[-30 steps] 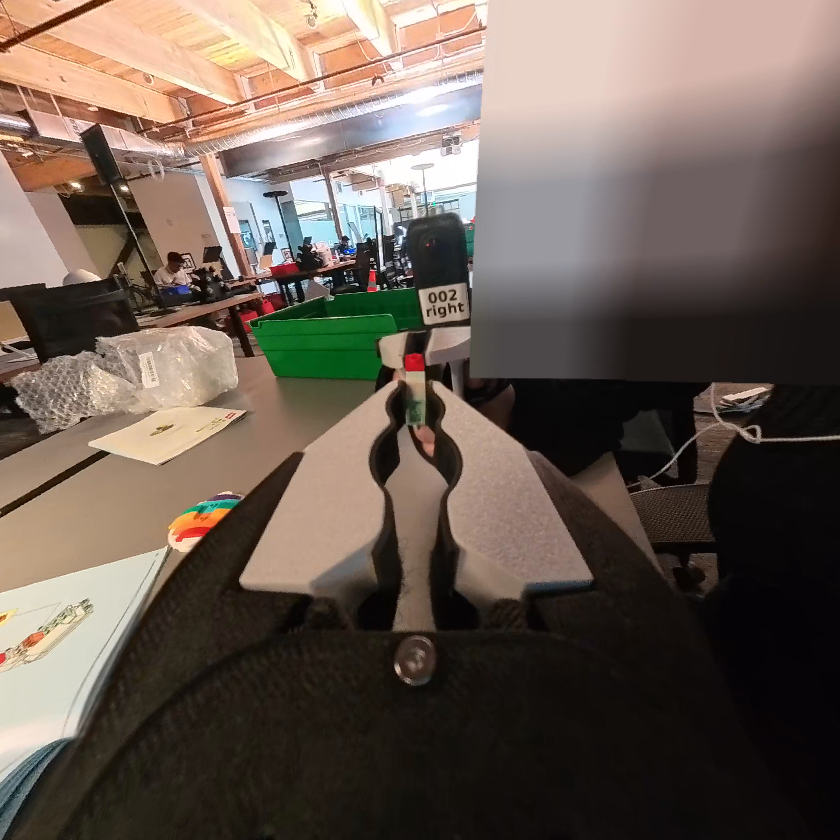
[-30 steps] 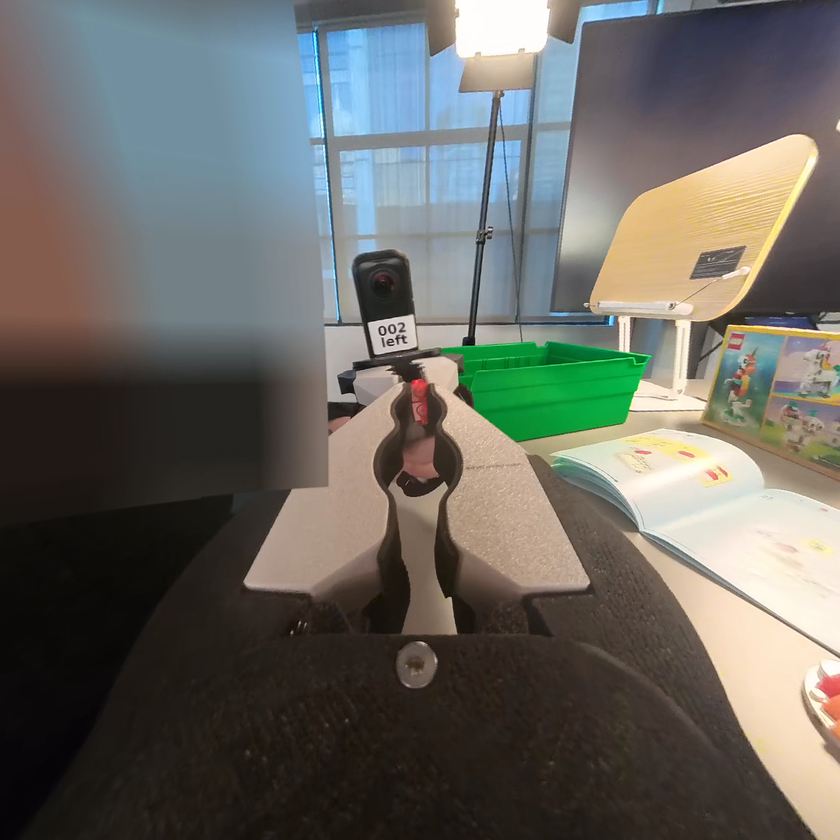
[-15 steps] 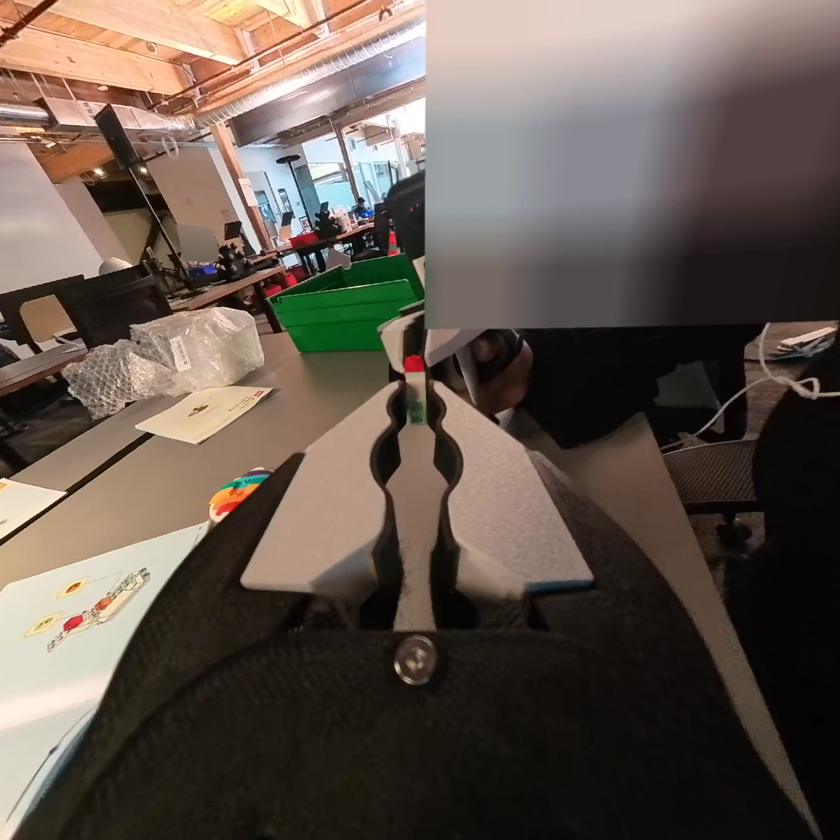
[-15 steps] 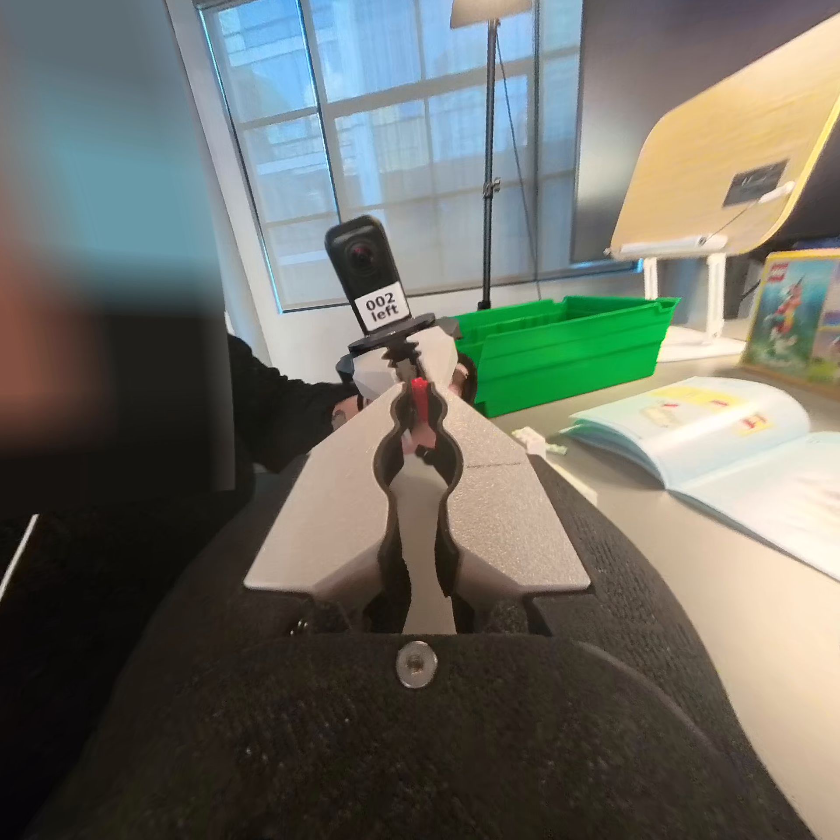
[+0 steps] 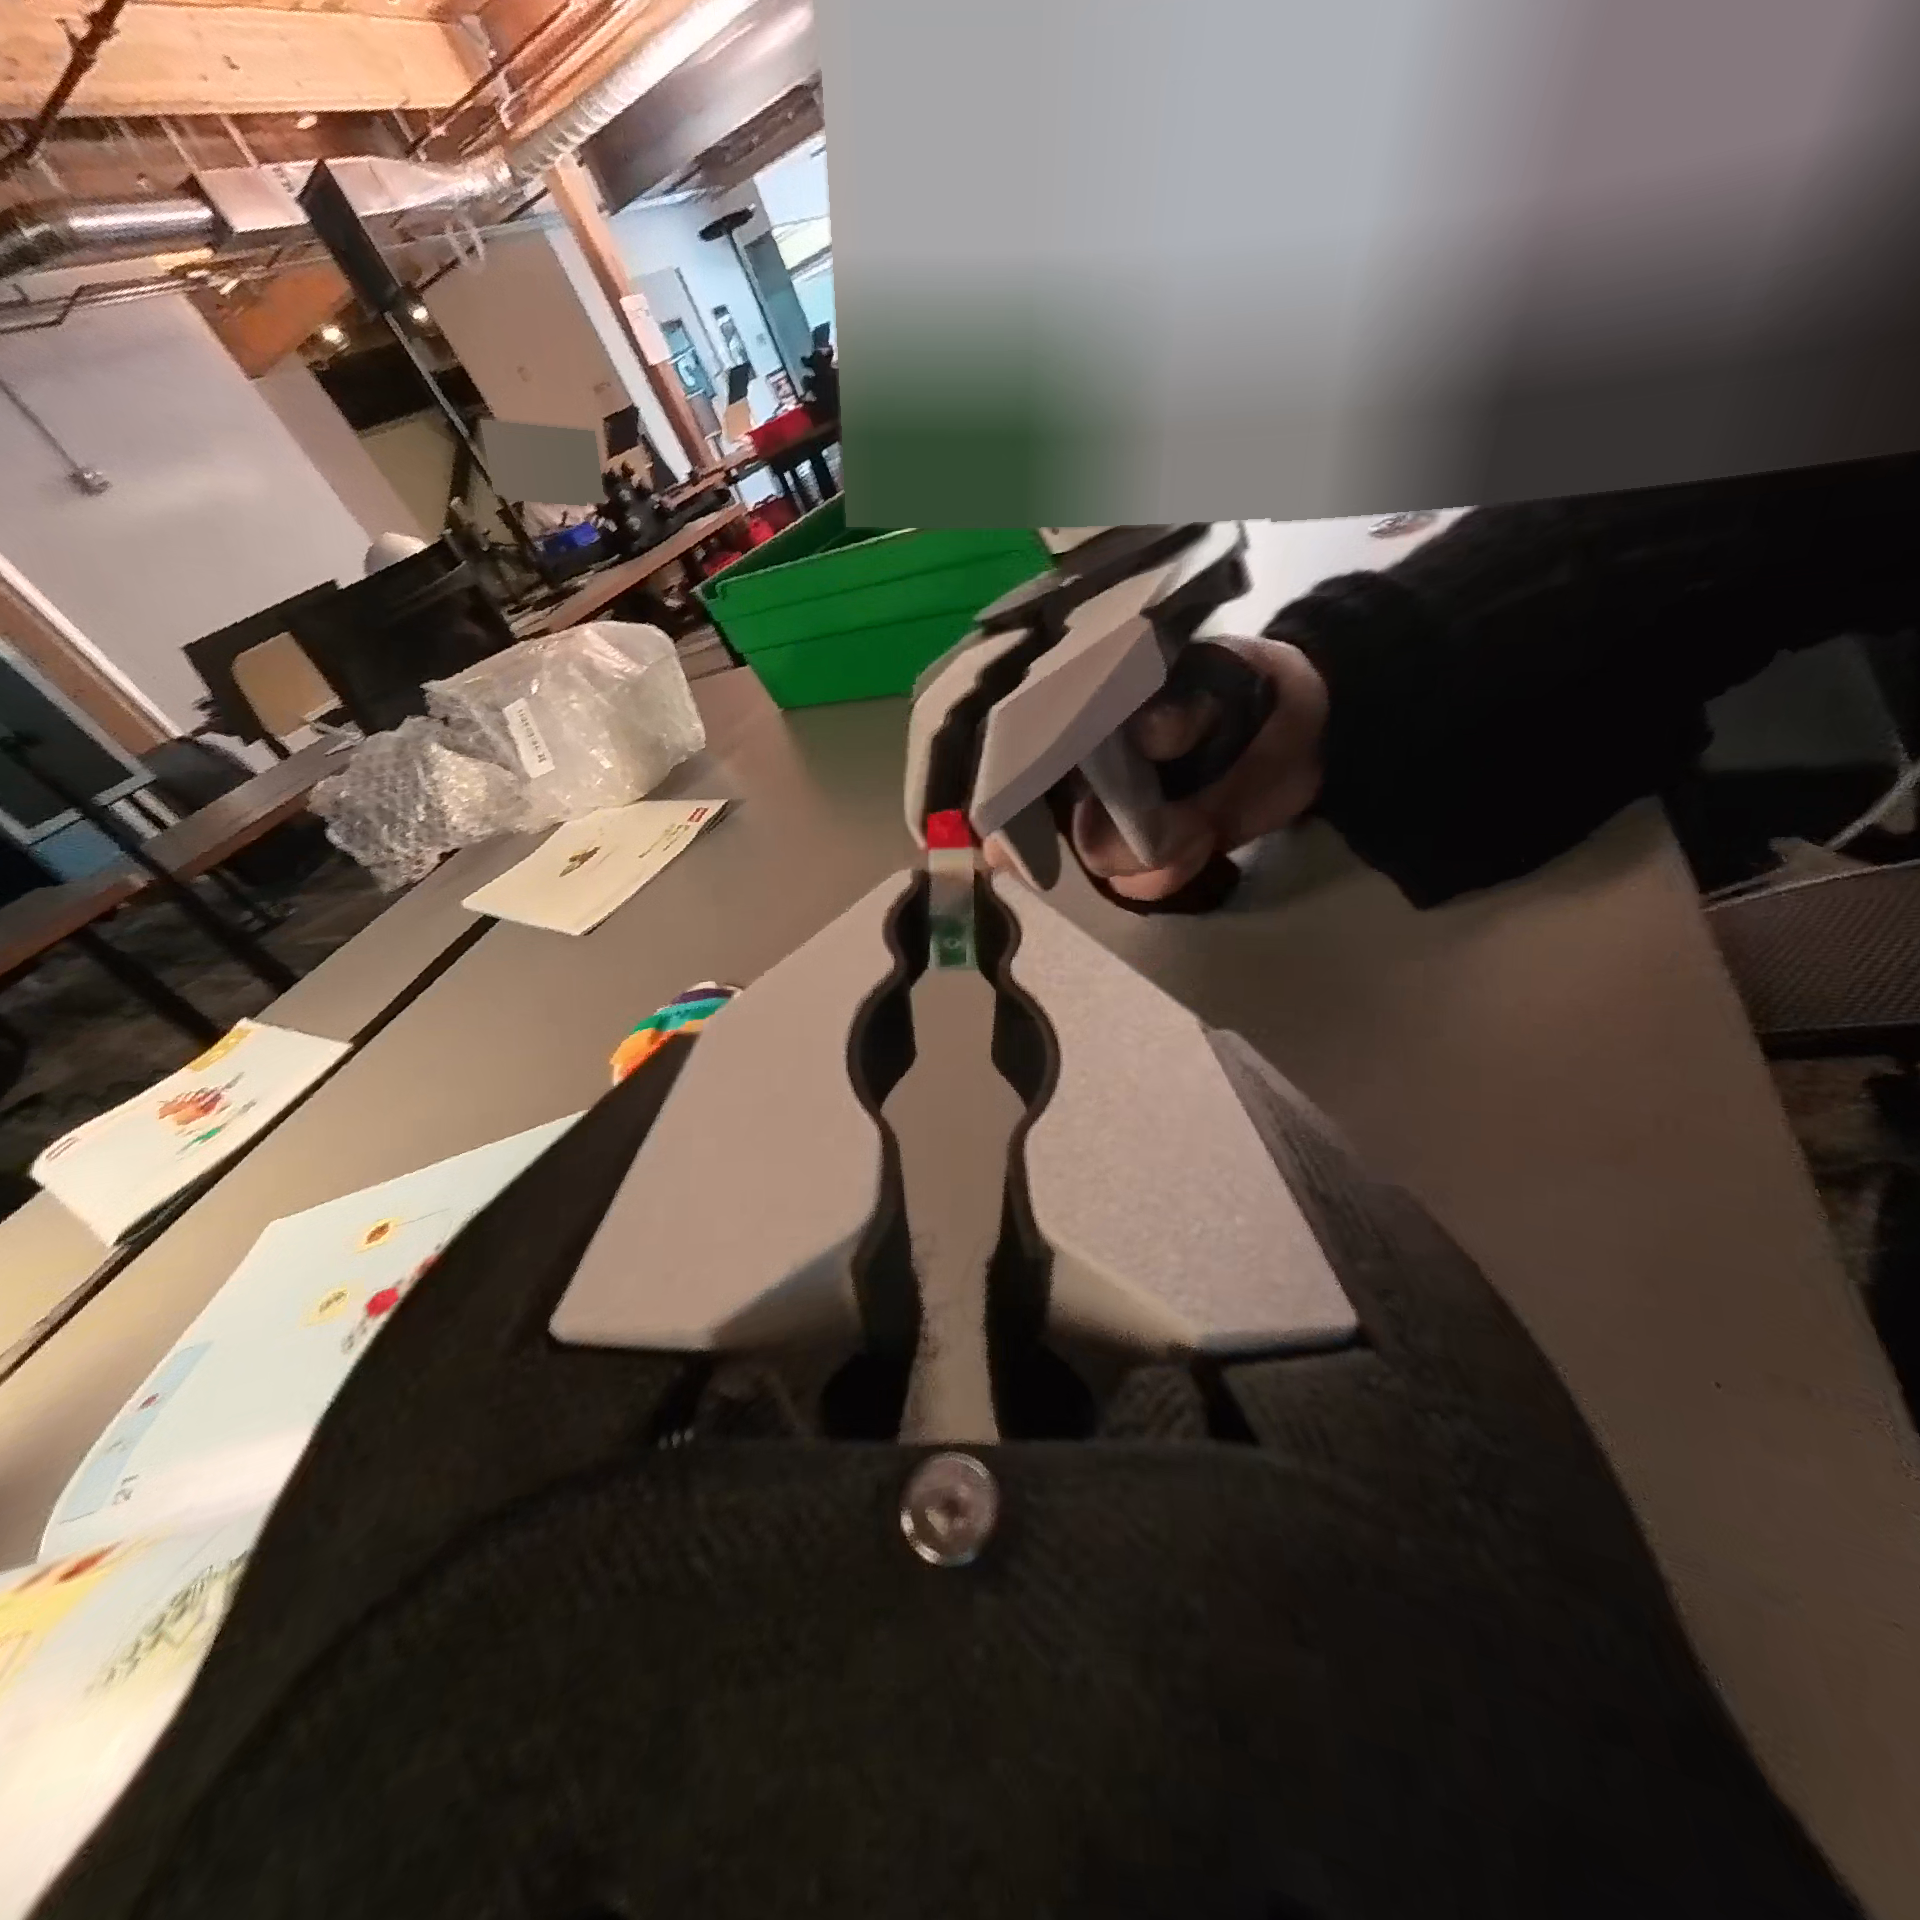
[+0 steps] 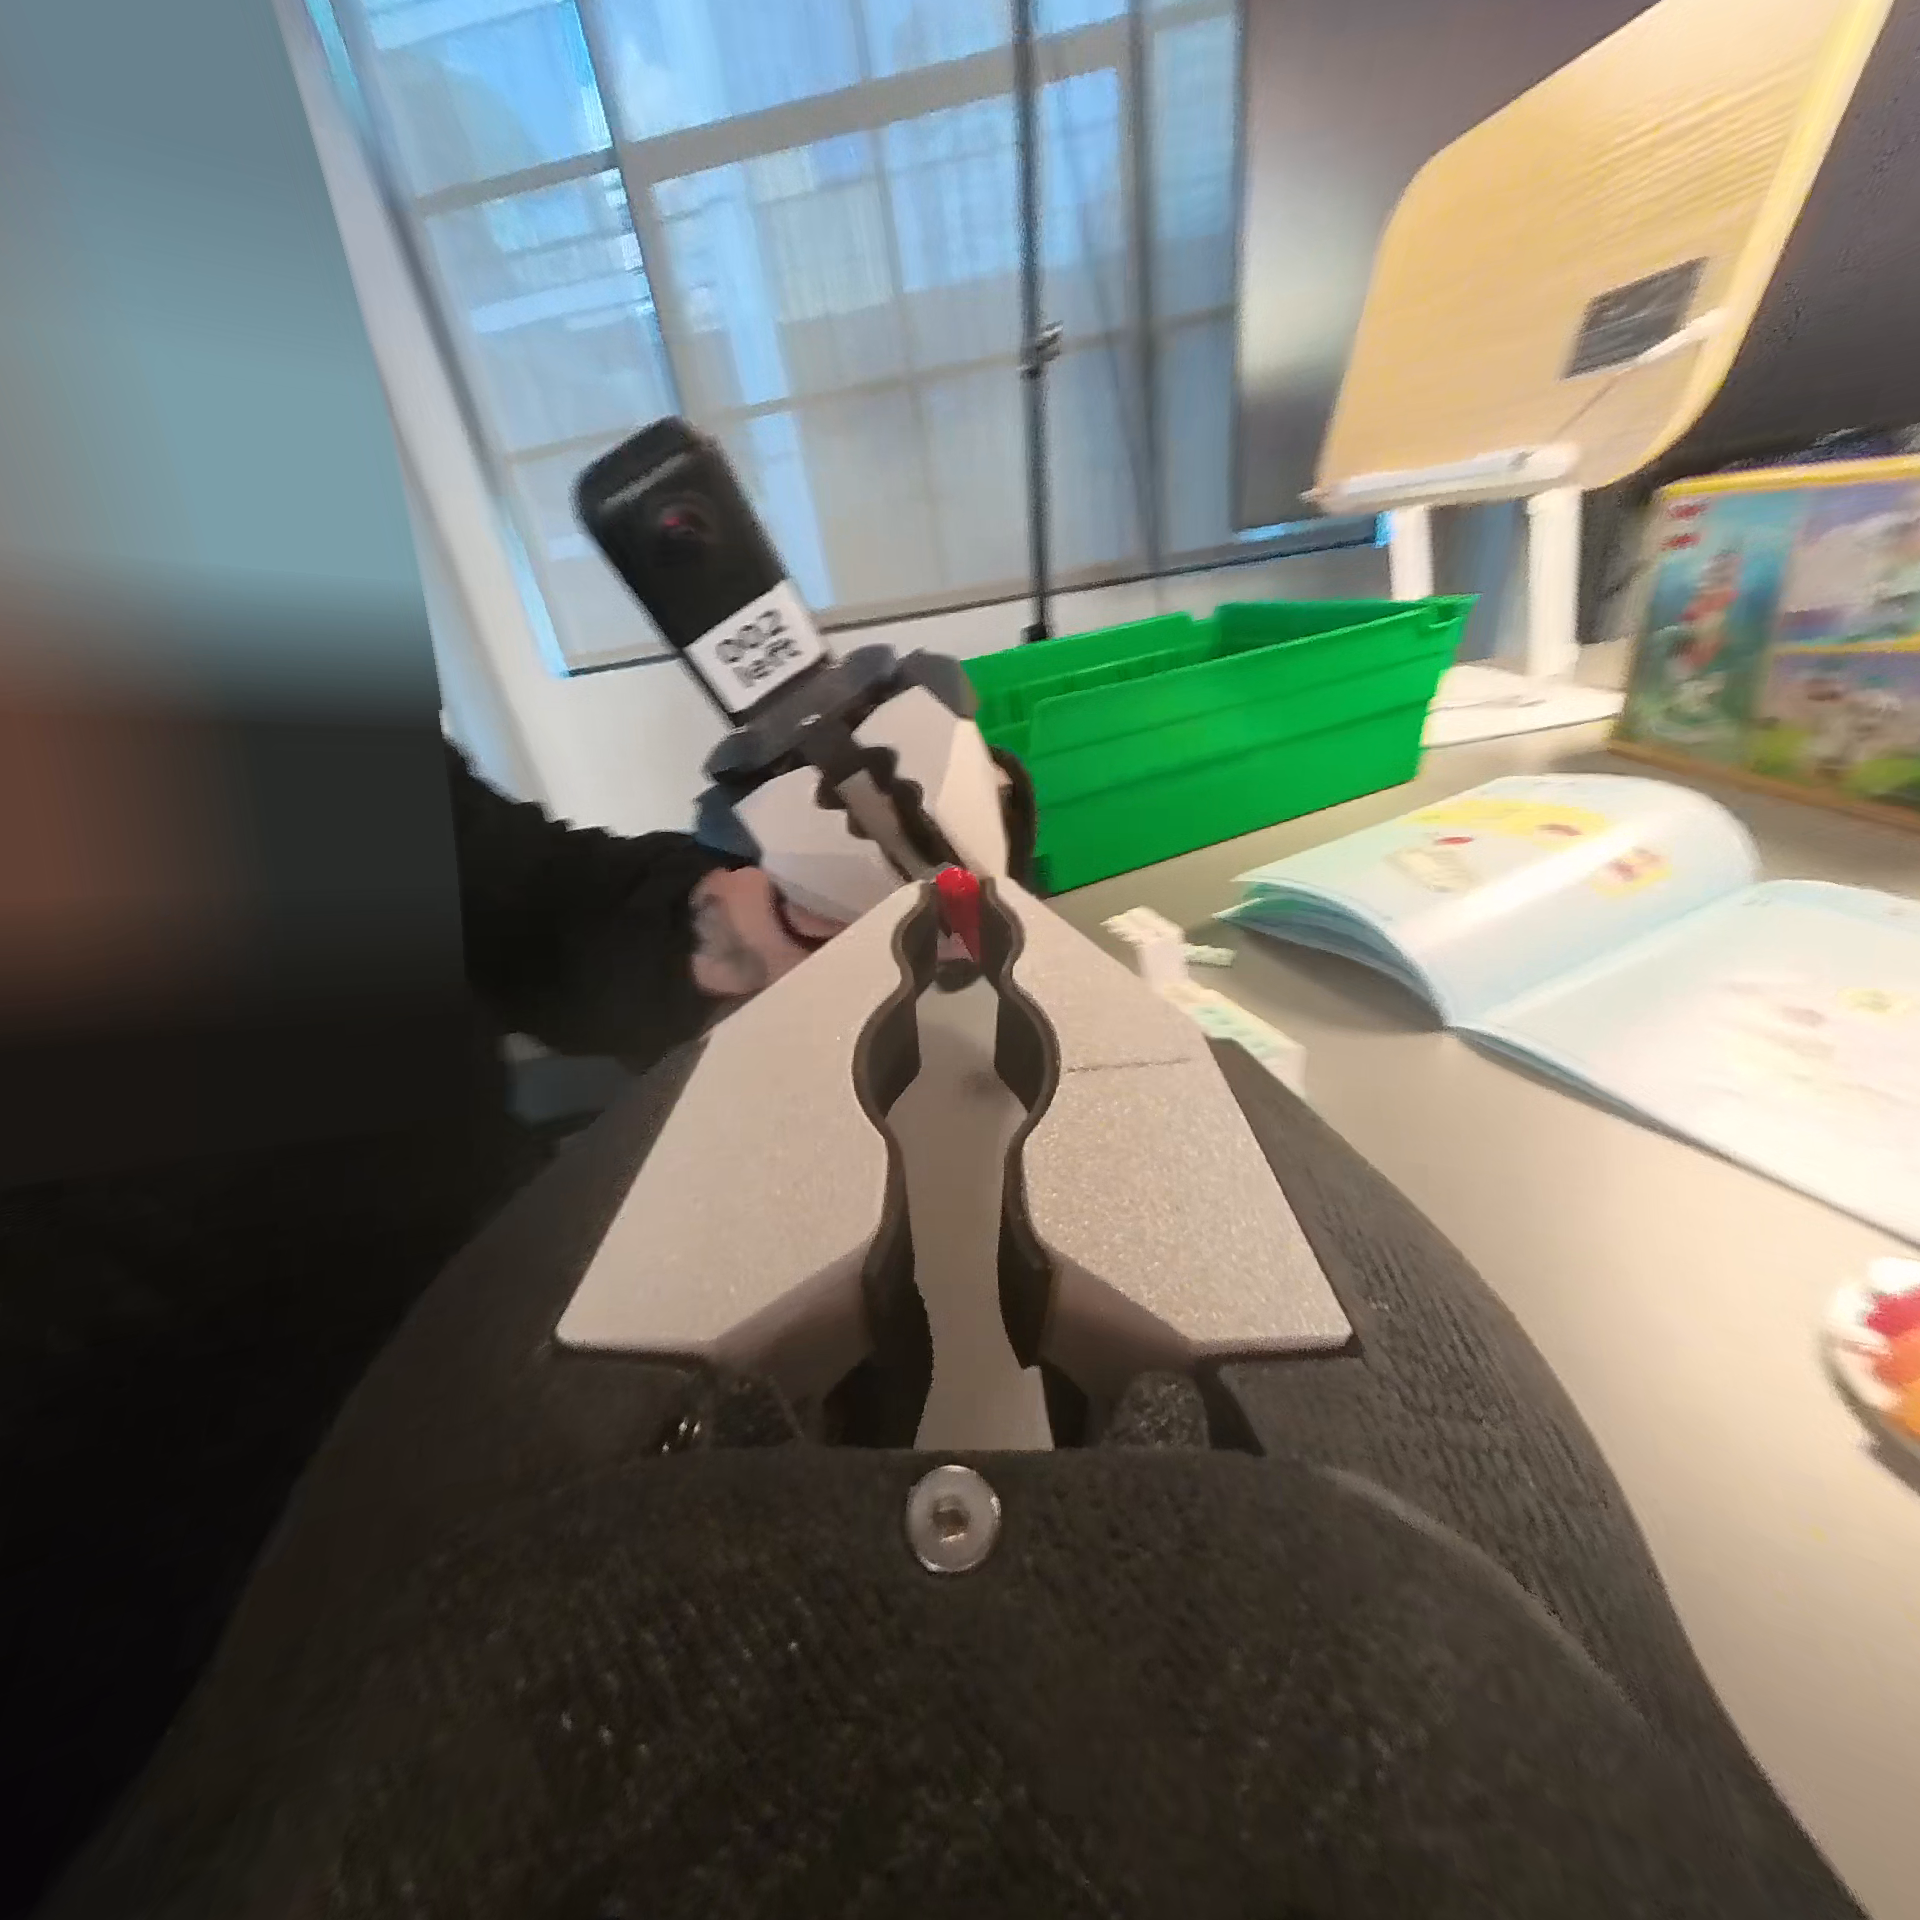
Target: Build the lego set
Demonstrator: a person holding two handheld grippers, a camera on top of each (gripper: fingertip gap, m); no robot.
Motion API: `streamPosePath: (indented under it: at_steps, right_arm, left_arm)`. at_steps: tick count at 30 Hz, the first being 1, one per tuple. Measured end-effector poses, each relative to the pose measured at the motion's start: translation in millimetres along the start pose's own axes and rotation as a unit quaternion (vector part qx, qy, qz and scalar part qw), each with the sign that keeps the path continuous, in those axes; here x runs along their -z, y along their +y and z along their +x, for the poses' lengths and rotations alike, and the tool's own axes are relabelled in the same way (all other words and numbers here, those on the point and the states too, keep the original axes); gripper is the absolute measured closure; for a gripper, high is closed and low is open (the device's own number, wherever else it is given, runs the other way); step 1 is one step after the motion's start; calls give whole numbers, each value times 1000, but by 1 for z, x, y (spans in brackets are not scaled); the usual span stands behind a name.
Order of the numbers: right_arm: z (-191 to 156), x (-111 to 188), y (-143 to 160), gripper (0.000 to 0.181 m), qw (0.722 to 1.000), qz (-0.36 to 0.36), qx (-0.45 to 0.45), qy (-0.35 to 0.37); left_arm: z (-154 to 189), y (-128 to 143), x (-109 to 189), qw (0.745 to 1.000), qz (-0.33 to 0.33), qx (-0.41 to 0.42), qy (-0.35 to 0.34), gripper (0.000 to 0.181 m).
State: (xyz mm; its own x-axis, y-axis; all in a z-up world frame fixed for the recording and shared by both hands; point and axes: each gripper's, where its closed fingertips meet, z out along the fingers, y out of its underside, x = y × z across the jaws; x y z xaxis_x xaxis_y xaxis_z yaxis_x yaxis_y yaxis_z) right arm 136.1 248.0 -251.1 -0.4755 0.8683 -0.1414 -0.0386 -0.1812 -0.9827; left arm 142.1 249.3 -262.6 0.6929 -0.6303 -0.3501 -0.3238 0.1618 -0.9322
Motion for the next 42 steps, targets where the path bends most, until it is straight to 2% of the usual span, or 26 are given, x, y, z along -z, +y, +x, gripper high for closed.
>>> streamPosePath:
  at_steps: [1, 3, 6, 9, 11, 14, 18, 27, 36, 39, 40, 42]
  right_arm:
    - [3, 0, -2, 175, 1000, 4, 15, 12]
    - [8, 0, -4, 154, 996, 2, 74, 50]
    - [17, 1, -1, 134, 967, -39, 217, 129]
    - [31, 4, 0, 133, 904, -90, 358, 217]
    - [31, 4, -4, 134, 870, -95, 418, 244]
    - [30, 1, -6, 135, 842, -101, 460, 264]
    - [34, 4, -13, 140, 818, -100, 479, 301]
    - [44, 14, -14, 150, 825, -113, 445, 330]
    - [50, 12, -1, 152, 821, -166, 442, 322]
    - [50, 10, 2, 151, 834, -161, 424, 315]
    - [52, 11, 3, 151, 834, -162, 421, 317]
    - [58, 16, 5, 151, 823, -173, 432, 326]
  left_arm:
    - [-3, 0, -2, 1000, 1, 13, -9, 174]
    - [-10, -1, -4, 998, 8, 60, -18, 175]
    - [-17, -6, -4, 985, 49, 167, 0, 175]
    - [-25, -1, -6, 964, 63, 257, 11, 175]
    - [-26, -4, -9, 950, 79, 301, 18, 175]
    - [-26, -11, -14, 930, 106, 352, 21, 174]
    - [-33, -10, -25, 916, 119, 383, -16, 174]
    - [-29, -14, -38, 925, 124, 357, -42, 174]
    - [-29, 0, -39, 933, 87, 344, -64, 175]
    - [-29, 2, -36, 931, 74, 352, -60, 174]
    - [-33, 2, -32, 932, 72, 348, -67, 173]
    - [-47, 1, -15, 938, 70, 323, -105, 159]
